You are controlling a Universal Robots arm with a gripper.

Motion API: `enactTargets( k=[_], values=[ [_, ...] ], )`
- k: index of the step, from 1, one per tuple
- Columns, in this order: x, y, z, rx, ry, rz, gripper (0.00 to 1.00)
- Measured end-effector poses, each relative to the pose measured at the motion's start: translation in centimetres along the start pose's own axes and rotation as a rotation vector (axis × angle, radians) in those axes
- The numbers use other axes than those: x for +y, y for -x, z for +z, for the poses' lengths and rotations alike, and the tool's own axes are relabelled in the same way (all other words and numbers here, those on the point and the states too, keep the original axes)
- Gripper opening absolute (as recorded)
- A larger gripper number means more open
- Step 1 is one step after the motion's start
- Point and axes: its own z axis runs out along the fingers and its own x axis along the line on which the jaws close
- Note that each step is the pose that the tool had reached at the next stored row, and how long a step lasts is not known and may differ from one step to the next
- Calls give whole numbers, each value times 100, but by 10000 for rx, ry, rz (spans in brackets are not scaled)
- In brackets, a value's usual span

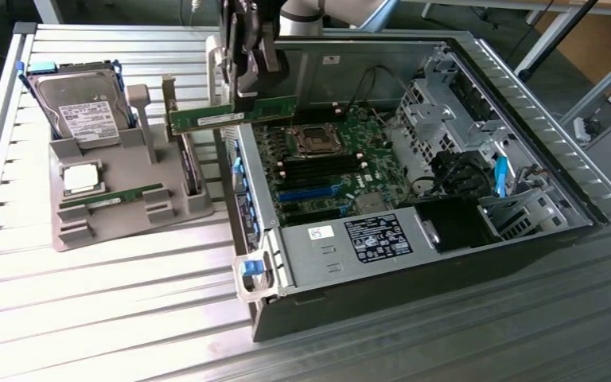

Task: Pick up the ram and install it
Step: 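Pick up the ram and move it above insertion slot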

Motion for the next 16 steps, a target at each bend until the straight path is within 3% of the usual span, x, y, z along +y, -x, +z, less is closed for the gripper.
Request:
enactTargets(
  k=[16],
  values=[
    [-183,-22,-6,114,13,4,11]
  ],
)
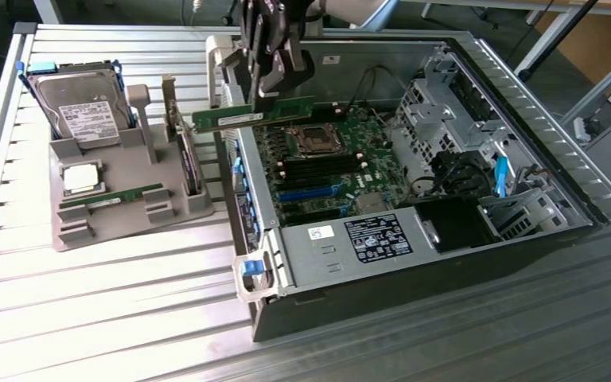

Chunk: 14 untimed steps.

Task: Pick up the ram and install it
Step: 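Pick up the ram and move it above insertion slot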

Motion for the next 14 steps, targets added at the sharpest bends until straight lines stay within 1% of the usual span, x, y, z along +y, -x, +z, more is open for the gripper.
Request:
enactTargets(
  k=[5,9,11,13,14],
  values=[
    [-51,-6,-2,41,5,1,11],
    [-86,-11,-3,61,8,2,11],
    [-113,-13,-4,69,9,3,11],
    [-164,-19,-6,84,10,2,11],
    [-176,-21,-6,87,10,3,11]
  ],
)
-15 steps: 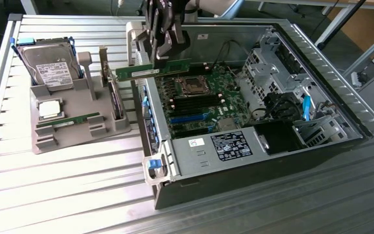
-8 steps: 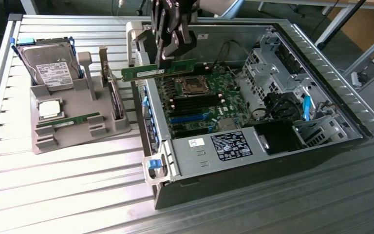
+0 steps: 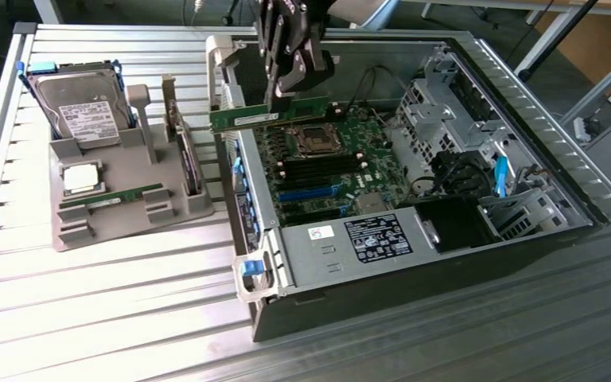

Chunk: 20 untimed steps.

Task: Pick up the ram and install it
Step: 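Pick up the ram and move it above insertion slot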

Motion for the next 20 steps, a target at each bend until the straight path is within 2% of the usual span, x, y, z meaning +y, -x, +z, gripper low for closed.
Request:
enactTargets(
  k=[18,19,20],
  values=[
    [-170,-20,-6,69,8,2,11],
    [-299,-35,-11,161,20,5,11],
    [-313,-37,-11,167,21,5,11]
  ],
)
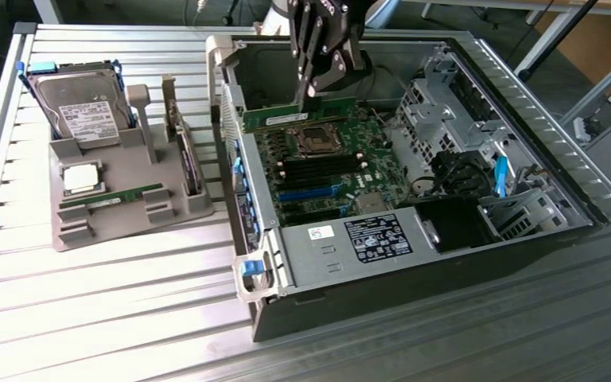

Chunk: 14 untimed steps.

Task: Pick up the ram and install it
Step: 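Pick up the ram and move it above insertion slot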

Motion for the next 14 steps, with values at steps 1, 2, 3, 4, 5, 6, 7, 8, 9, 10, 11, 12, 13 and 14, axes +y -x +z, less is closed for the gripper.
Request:
enactTargets(
  k=[1,2,3,4,5,6,7,8,9,10,11,12,13,14],
  values=[
    [-9,-1,0,5,1,1,11],
    [-14,-2,0,8,1,1,11],
    [-20,-2,0,10,1,1,11],
    [-26,-3,0,12,1,1,11],
    [-31,-4,-1,16,1,1,11],
    [-37,-4,-1,18,2,1,11],
    [-43,-5,-1,22,2,1,11],
    [-49,-6,-1,25,3,1,11],
    [-56,-7,-2,30,4,1,11],
    [-112,-13,-4,63,8,3,11],
    [-131,-15,-4,72,8,3,11],
    [-211,-24,-7,119,14,4,11],
    [-221,-25,-7,126,15,4,11],
    [-231,-26,-8,133,16,5,11]
  ],
)
